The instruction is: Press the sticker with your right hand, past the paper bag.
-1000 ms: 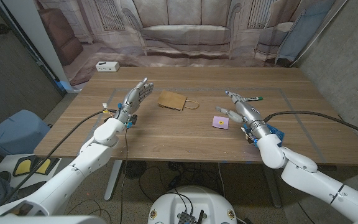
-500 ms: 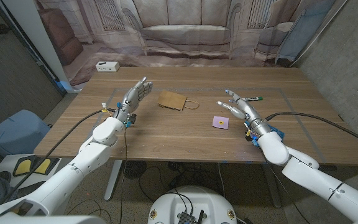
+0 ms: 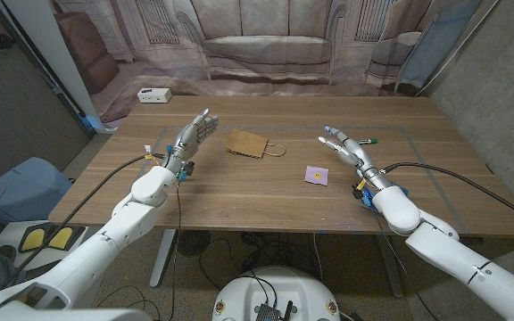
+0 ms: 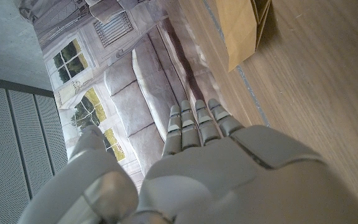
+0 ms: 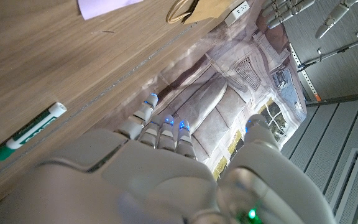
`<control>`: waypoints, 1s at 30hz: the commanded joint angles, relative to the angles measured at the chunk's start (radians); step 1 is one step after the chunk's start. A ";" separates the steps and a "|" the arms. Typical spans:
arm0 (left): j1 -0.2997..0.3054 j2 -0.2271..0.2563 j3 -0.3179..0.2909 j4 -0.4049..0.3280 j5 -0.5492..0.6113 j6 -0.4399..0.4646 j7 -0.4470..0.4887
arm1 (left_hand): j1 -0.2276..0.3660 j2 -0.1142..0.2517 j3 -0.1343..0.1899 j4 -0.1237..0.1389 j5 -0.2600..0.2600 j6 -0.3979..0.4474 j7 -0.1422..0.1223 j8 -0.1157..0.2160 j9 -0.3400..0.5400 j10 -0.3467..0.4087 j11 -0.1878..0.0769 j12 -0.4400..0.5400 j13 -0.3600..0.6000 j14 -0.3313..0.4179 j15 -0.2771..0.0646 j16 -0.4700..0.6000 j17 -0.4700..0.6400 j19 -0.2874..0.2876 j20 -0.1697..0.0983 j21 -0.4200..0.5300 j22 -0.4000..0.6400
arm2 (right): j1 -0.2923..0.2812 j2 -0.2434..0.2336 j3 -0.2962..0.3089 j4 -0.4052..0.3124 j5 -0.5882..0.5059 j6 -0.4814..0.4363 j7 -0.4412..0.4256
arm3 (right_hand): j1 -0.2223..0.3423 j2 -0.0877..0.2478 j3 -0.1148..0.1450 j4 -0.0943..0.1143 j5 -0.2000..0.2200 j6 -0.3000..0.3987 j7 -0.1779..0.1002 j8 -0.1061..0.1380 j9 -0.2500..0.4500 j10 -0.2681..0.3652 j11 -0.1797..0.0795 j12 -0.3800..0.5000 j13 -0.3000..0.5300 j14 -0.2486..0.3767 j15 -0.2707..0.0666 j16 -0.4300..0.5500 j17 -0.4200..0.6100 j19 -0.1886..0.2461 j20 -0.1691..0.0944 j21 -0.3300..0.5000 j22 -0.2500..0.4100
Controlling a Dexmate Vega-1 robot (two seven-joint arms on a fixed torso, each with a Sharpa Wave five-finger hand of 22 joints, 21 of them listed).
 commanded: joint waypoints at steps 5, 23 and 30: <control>-0.030 -0.013 0.019 0.036 -0.006 0.009 -0.030 | 0.003 0.006 0.001 -0.006 -0.004 0.009 -0.003 0.000 0.004 0.008 -0.001 -0.004 0.000 0.008 0.002 0.000 0.001 0.009 -0.002 -0.007 0.006 | 0.016 0.029 0.029 0.044 0.232 0.063 0.139 | 0.023 -0.016 0.010 -0.003 0.002 0.021 -0.002 -0.001 0.000 0.014 0.006 -0.006 0.001 0.009 0.007 -0.004 0.003 0.010 0.002 -0.014 0.003; -0.071 -0.034 0.046 0.084 -0.006 0.011 -0.067 | 0.002 0.006 0.000 -0.008 -0.004 -0.001 -0.004 -0.004 0.004 0.005 0.000 -0.006 0.000 0.007 0.002 -0.001 0.001 0.009 -0.003 -0.012 0.006 | 0.045 0.053 0.068 0.102 0.466 0.057 0.258 | -0.019 -0.051 -0.020 0.017 -0.016 0.052 0.016 0.001 0.000 0.041 0.026 -0.003 0.002 0.016 0.019 -0.005 0.010 0.012 0.018 -0.024 0.005; -0.061 -0.026 0.038 0.069 -0.011 0.016 -0.059 | 0.002 0.005 -0.001 -0.008 -0.004 -0.009 -0.005 -0.006 0.004 0.004 0.000 -0.006 0.000 0.005 0.002 -0.002 0.001 0.009 -0.003 -0.013 0.006 | 0.086 0.081 0.079 0.194 0.533 0.122 0.350 | -0.030 -0.059 -0.027 0.021 -0.018 0.045 0.021 -0.004 -0.001 0.039 0.029 -0.006 0.003 0.017 0.020 -0.006 0.012 0.018 0.016 -0.024 0.005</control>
